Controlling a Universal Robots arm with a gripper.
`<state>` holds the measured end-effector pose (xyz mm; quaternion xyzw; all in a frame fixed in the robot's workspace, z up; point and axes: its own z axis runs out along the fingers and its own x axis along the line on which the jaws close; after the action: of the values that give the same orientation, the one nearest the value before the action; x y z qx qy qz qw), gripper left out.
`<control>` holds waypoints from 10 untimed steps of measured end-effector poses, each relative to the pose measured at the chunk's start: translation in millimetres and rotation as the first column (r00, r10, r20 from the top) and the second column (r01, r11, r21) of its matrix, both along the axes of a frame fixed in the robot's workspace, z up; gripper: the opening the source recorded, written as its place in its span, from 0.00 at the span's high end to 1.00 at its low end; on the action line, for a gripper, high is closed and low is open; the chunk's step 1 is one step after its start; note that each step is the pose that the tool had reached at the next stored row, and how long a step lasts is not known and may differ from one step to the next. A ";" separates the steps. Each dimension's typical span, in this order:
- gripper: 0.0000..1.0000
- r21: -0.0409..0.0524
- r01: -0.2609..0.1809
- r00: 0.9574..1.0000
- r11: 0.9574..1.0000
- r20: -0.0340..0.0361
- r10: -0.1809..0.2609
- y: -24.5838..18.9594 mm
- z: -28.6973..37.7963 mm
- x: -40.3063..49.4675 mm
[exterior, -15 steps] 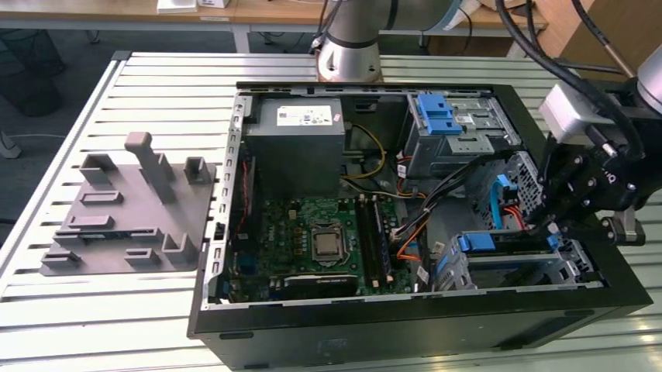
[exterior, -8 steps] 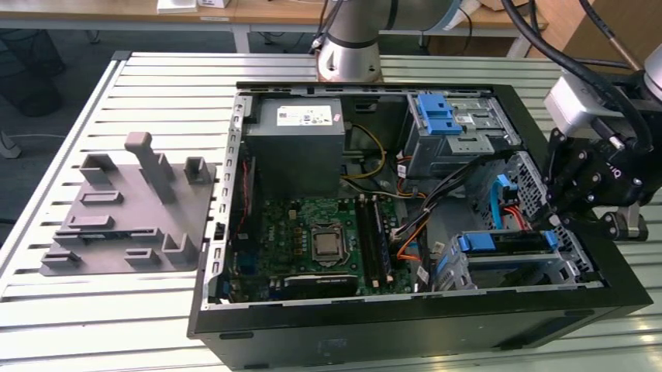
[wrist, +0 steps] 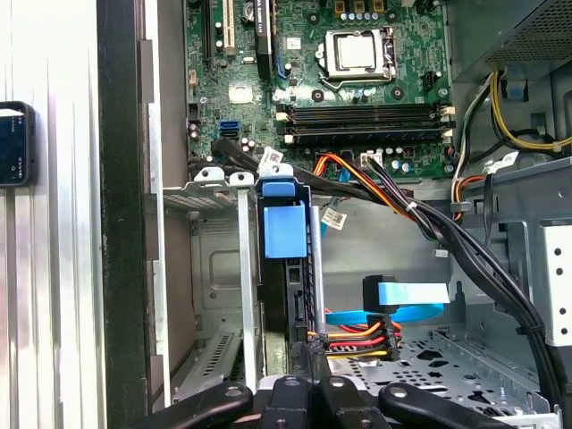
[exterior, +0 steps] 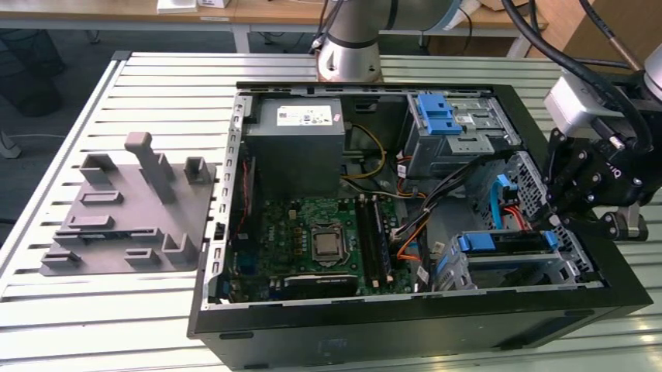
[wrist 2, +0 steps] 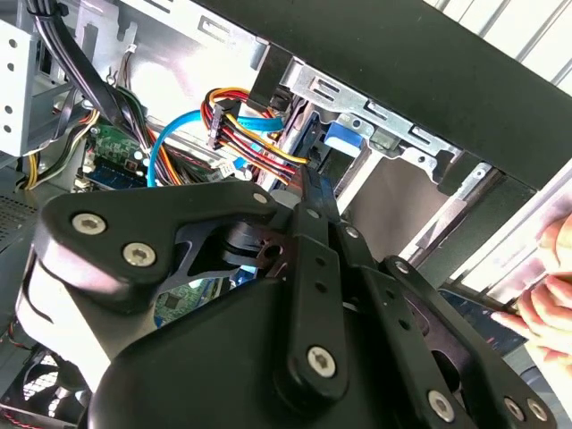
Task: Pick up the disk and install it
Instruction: 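Insert the second disk wire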
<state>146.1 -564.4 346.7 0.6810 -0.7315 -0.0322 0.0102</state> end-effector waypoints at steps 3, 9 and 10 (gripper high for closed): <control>0.89 0.000 0.000 1.000 1.000 0.000 0.000 0.0 0.0 0.0; 0.89 0.000 0.000 1.000 1.000 0.000 0.000 0.0 0.0 -1.1; 0.89 0.000 0.000 1.000 1.000 0.000 0.000 0.0 0.0 -1.6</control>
<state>144.5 -564.4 346.7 0.6810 -0.7315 -0.0322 0.0102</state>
